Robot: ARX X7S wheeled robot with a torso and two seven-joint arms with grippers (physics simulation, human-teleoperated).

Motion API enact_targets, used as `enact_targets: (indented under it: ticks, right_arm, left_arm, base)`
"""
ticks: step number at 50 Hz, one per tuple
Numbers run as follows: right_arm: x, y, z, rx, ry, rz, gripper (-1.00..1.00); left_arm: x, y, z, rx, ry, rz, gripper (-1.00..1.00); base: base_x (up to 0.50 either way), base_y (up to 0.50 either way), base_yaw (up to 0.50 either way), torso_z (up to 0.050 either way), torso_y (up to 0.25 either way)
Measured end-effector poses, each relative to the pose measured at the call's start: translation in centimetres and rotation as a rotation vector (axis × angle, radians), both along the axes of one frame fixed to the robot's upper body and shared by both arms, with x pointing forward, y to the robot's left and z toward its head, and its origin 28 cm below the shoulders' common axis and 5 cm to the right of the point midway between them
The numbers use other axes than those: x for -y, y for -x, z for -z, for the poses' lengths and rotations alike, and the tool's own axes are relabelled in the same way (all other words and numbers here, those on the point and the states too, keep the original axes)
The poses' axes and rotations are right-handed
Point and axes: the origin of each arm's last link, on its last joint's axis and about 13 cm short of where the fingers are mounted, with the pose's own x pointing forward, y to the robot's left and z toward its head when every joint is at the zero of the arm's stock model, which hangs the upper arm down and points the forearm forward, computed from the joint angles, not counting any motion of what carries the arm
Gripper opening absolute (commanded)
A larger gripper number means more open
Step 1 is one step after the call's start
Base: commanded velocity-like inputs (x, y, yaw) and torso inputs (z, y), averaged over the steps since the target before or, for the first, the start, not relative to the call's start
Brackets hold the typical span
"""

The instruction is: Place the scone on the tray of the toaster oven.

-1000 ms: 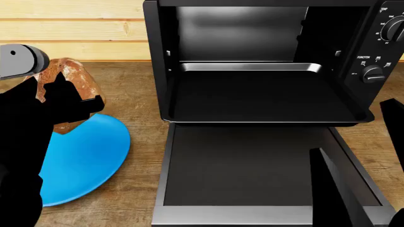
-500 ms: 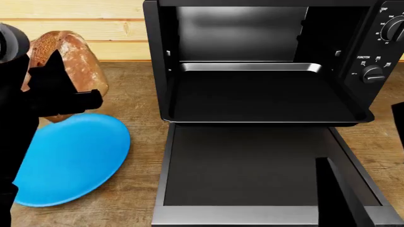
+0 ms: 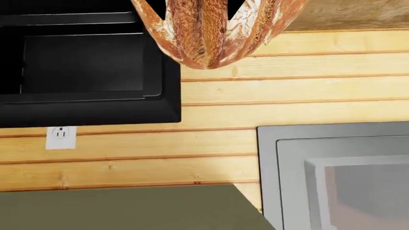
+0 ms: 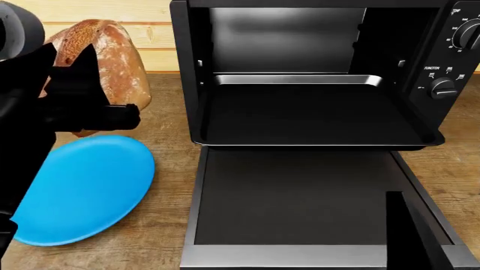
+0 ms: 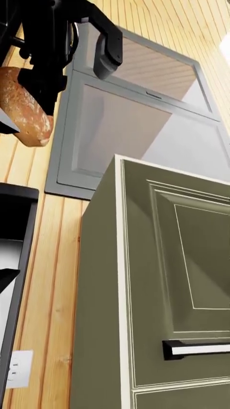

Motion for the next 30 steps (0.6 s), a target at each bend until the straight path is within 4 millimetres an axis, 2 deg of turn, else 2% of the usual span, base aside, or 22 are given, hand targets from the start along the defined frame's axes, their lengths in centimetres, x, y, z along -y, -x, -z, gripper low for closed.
enact_targets:
  ticks: [30]
  right_arm:
    - [0.4, 0.1, 0.1, 0.02, -0.013, 0.029, 1.0]
  left_arm:
    - [1.5, 0.6, -1.4, 0.022, -0.035, 0.133, -1.0]
  base:
    - [0.0, 0.0, 0.0, 0.0, 0.0]
